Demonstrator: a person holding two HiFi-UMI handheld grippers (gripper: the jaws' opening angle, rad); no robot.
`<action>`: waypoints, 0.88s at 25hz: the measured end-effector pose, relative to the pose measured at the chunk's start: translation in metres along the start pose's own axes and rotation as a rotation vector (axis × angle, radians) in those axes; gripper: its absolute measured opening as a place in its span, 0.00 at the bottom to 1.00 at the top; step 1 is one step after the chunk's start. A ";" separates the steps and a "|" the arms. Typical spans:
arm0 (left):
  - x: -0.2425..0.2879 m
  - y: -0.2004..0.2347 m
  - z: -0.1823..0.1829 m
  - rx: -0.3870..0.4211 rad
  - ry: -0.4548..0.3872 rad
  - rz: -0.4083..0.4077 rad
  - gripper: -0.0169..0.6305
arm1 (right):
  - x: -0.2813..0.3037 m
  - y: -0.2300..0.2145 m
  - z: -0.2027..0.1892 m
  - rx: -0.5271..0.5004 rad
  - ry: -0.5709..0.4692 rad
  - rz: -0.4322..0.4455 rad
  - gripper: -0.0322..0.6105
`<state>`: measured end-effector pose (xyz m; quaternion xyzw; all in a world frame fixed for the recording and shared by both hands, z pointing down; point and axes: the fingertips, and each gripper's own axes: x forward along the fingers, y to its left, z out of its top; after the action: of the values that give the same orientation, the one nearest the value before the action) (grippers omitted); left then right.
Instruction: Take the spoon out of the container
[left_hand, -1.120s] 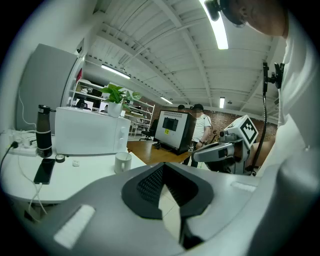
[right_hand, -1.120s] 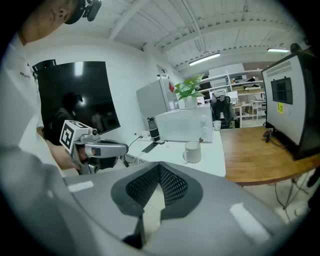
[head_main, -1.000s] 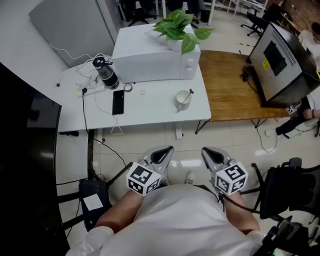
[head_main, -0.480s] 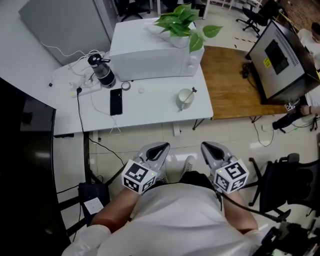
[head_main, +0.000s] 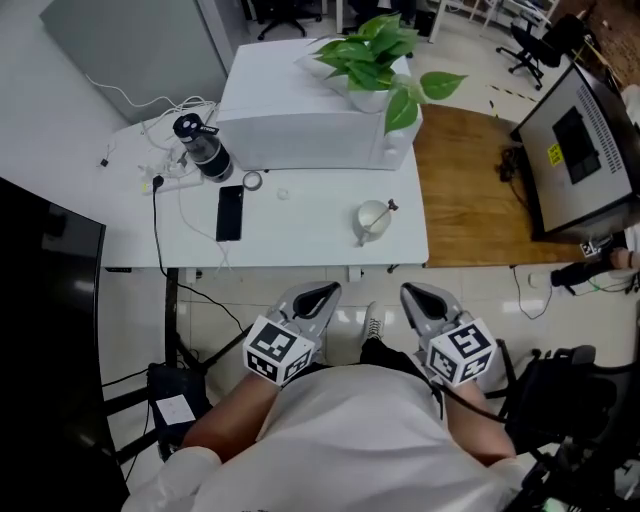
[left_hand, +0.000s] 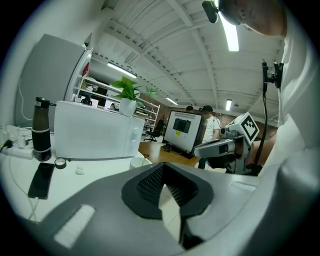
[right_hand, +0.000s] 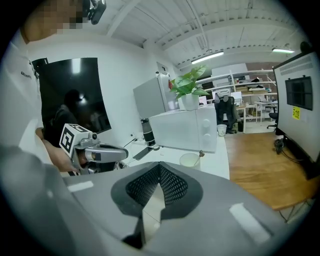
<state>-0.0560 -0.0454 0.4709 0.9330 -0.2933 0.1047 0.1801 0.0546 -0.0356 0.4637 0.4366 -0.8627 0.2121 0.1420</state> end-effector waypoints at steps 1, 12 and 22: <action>0.007 0.005 0.004 -0.002 -0.002 0.014 0.03 | 0.005 -0.008 0.005 -0.006 -0.001 0.015 0.06; 0.079 0.034 0.040 -0.019 -0.010 0.135 0.03 | 0.038 -0.082 0.040 -0.029 0.012 0.151 0.06; 0.115 0.048 0.051 -0.031 -0.001 0.205 0.03 | 0.059 -0.123 0.046 -0.023 0.034 0.226 0.06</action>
<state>0.0134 -0.1608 0.4726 0.8952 -0.3890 0.1178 0.1830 0.1180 -0.1643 0.4792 0.3310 -0.9064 0.2242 0.1367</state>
